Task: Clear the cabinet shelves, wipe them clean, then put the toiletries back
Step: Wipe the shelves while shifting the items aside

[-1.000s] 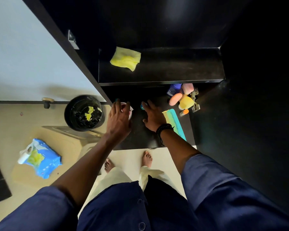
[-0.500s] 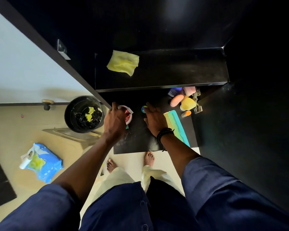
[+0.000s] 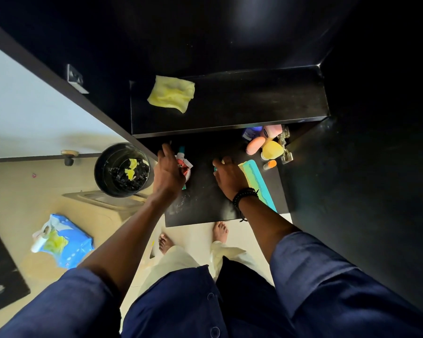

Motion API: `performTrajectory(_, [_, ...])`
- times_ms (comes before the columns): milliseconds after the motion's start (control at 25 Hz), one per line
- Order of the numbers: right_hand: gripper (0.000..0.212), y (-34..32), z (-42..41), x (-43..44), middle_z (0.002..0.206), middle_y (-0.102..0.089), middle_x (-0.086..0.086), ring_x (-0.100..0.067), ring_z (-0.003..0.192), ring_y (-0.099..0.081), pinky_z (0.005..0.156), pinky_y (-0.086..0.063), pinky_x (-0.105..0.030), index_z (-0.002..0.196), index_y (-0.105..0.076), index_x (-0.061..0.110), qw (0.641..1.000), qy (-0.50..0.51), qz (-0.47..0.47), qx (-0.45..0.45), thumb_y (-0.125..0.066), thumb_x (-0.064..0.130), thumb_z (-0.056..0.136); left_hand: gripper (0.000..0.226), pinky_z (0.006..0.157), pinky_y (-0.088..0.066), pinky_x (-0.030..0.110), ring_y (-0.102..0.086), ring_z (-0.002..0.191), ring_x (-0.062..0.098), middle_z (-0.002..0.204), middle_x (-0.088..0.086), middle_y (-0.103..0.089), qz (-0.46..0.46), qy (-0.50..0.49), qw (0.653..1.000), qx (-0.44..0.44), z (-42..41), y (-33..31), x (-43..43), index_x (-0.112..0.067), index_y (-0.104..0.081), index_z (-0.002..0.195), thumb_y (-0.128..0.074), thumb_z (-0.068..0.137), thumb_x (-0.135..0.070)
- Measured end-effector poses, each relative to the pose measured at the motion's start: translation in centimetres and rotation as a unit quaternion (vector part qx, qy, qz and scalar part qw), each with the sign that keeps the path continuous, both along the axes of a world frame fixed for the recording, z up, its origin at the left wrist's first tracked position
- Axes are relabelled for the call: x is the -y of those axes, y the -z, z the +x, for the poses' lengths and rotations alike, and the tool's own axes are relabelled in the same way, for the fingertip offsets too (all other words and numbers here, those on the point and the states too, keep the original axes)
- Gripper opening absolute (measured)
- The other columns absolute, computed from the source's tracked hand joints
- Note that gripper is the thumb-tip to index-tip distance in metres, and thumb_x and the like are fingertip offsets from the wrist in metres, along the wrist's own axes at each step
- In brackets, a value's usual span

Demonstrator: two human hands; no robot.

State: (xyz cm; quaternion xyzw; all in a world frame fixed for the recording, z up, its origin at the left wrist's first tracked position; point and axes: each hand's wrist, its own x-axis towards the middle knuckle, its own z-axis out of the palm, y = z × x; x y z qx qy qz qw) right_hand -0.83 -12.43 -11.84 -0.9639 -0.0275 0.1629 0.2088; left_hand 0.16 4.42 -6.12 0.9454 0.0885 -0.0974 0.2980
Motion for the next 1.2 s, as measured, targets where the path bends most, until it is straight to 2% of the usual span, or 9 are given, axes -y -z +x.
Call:
performTrajectory(80, [0.035, -0.8, -0.7, 1.0, 0.130, -0.051, -0.012, -0.027, 0.109, -0.058, 0.090, -0.048, -0.029, 0.132, -0.049, 0.015, 0.998, 0.051, 0.031, 0.020, -0.047, 0.020, 0.097, 0.056, 0.072, -0.051, 0.038, -0.065, 0.090, 0.030, 0.100, 0.009, -0.067, -0.044, -0.007, 0.999, 0.031, 0.0, -0.2, 0.7, -0.010, -0.035, 0.129, -0.068, 0.084, -0.012])
performTrajectory(200, [0.035, -1.5, -2.6, 3.2, 0.128, -0.056, -0.011, -0.026, 0.112, -0.058, 0.096, -0.046, -0.030, 0.129, -0.053, 0.013, 0.991, 0.116, 0.059, 0.040, -0.051, 0.024, 0.095, 0.048, 0.068, -0.041, 0.026, -0.063, 0.078, 0.016, 0.084, 0.000, -0.068, -0.103, 0.003, 0.993, 0.051, -0.5, -0.9, 3.3, -0.008, -0.042, 0.127, -0.067, 0.086, -0.016])
performTrajectory(360, [0.036, -1.4, -5.2, 7.2, 0.125, -0.056, -0.015, -0.029, 0.110, -0.057, 0.093, -0.047, -0.035, 0.127, -0.053, 0.009, 0.980, 0.189, 0.055, 0.027, -0.054, 0.022, 0.094, 0.048, 0.069, -0.043, 0.023, -0.063, 0.078, 0.012, 0.085, -0.001, -0.068, -0.135, 0.010, 0.991, 0.023, -1.1, 0.1, 7.4, -0.010, -0.047, 0.124, -0.071, 0.083, -0.018])
performTrajectory(560, [0.020, -1.6, -6.7, 10.3, 0.108, -0.054, -0.009, -0.026, 0.093, -0.062, 0.077, -0.058, -0.039, 0.112, -0.053, 0.018, 0.966, 0.257, 0.033, -0.015, -0.054, 0.025, 0.093, 0.048, 0.071, -0.056, 0.030, -0.066, 0.076, 0.013, 0.080, -0.004, -0.066, -0.180, -0.070, 0.979, -0.073, 0.3, 2.6, 10.5, -0.013, -0.052, 0.114, -0.079, 0.075, -0.019])
performTrajectory(680, [0.021, -1.6, -6.8, 10.5, 0.110, -0.054, -0.010, -0.025, 0.092, -0.064, 0.076, -0.059, -0.037, 0.111, -0.054, 0.016, 0.965, 0.259, 0.038, -0.014, -0.058, 0.020, 0.091, 0.047, 0.066, -0.055, 0.024, -0.066, 0.079, 0.014, 0.074, -0.007, -0.063, -0.227, -0.135, 0.959, -0.106, 1.7, 3.5, 11.9, -0.011, -0.053, 0.108, -0.082, 0.071, -0.019])
performTrajectory(760, [0.020, -1.5, -6.9, 10.1, 0.115, -0.052, -0.010, -0.026, 0.090, -0.065, 0.074, -0.059, -0.038, 0.111, -0.054, 0.014, 0.963, 0.264, 0.048, 0.005, -0.056, 0.020, 0.092, 0.045, 0.077, -0.054, 0.027, -0.063, 0.080, 0.012, 0.068, -0.014, -0.056, -0.248, -0.169, 0.949, -0.099, 2.6, 3.7, 12.8, -0.010, -0.055, 0.107, -0.082, 0.072, -0.019])
performTrajectory(880, [0.023, -1.6, -7.3, 9.5, 0.121, -0.048, -0.011, -0.028, 0.088, -0.063, 0.072, -0.057, -0.032, 0.115, -0.054, 0.011, 0.966, 0.250, 0.057, 0.022, -0.048, 0.023, 0.096, 0.045, 0.087, -0.047, 0.023, -0.057, 0.090, 0.009, 0.087, -0.008, -0.060, -0.266, -0.163, 0.944, -0.107, 4.0, 4.1, 13.7, -0.005, -0.054, 0.116, -0.076, 0.078, -0.015])
performTrajectory(1000, [0.031, -1.8, -7.7, 9.2, 0.126, -0.046, -0.012, -0.027, 0.091, -0.063, 0.074, -0.059, -0.033, 0.122, -0.052, 0.010, 0.970, 0.234, 0.053, 0.025, -0.045, 0.028, 0.097, 0.049, 0.091, -0.046, 0.026, -0.059, 0.115, 0.022, 0.120, 0.011, -0.062, -0.297, -0.095, 0.939, -0.148, 4.7, 5.3, 14.3, -0.003, -0.045, 0.129, -0.066, 0.085, -0.007])
performTrajectory(1200, [0.041, -1.5, -8.3, 8.5, 0.131, -0.045, -0.014, -0.026, 0.103, -0.060, 0.079, -0.059, -0.034, 0.131, -0.049, 0.009, 0.975, 0.219, 0.031, 0.027, -0.046, 0.030, 0.096, 0.055, 0.094, -0.037, 0.020, -0.045, 0.131, 0.021, 0.144, 0.008, -0.044, -0.266, -0.042, 0.953, -0.139, 2.8, 5.9, 13.0, -0.012, -0.037, 0.142, -0.055, 0.091, -0.003])
